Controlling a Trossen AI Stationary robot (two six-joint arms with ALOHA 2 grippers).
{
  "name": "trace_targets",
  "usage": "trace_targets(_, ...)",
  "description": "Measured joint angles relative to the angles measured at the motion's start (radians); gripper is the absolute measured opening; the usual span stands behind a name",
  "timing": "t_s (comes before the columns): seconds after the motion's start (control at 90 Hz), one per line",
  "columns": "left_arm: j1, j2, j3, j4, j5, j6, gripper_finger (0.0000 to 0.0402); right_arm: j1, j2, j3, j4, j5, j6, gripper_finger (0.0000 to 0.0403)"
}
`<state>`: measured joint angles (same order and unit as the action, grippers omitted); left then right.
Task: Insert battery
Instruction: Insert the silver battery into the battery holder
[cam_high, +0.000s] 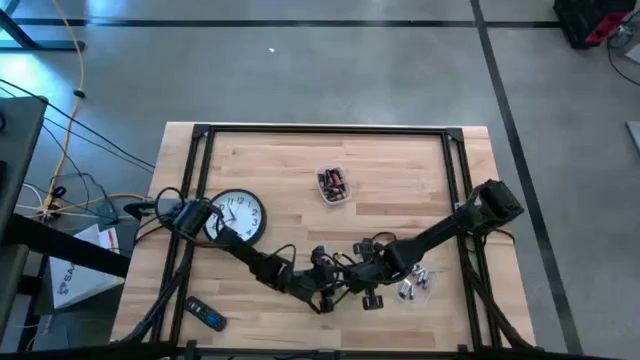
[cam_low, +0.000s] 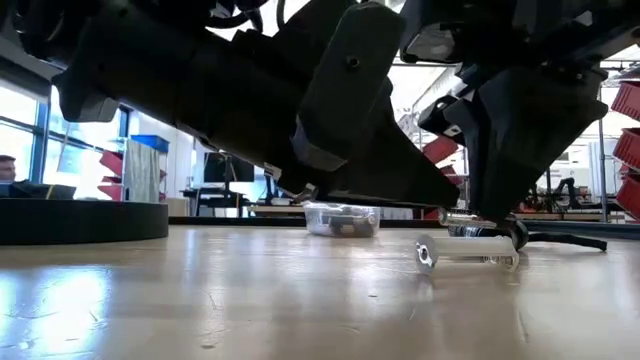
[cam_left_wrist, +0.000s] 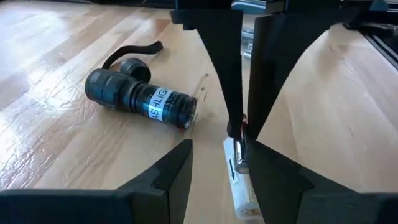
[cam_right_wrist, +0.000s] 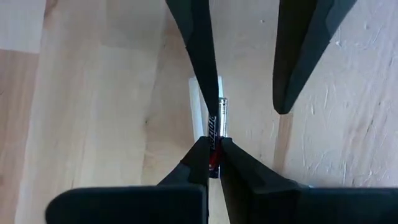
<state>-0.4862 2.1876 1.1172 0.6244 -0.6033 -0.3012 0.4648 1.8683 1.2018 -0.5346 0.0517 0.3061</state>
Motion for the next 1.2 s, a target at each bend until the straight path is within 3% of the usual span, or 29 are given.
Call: trace_targets(1.2, 0.002, 0.0, 0.0, 0.0, 0.035, -0.002, 0.0133, 0.001, 0.0, 0.0, 0.038, -0.002, -0.061, 0.0)
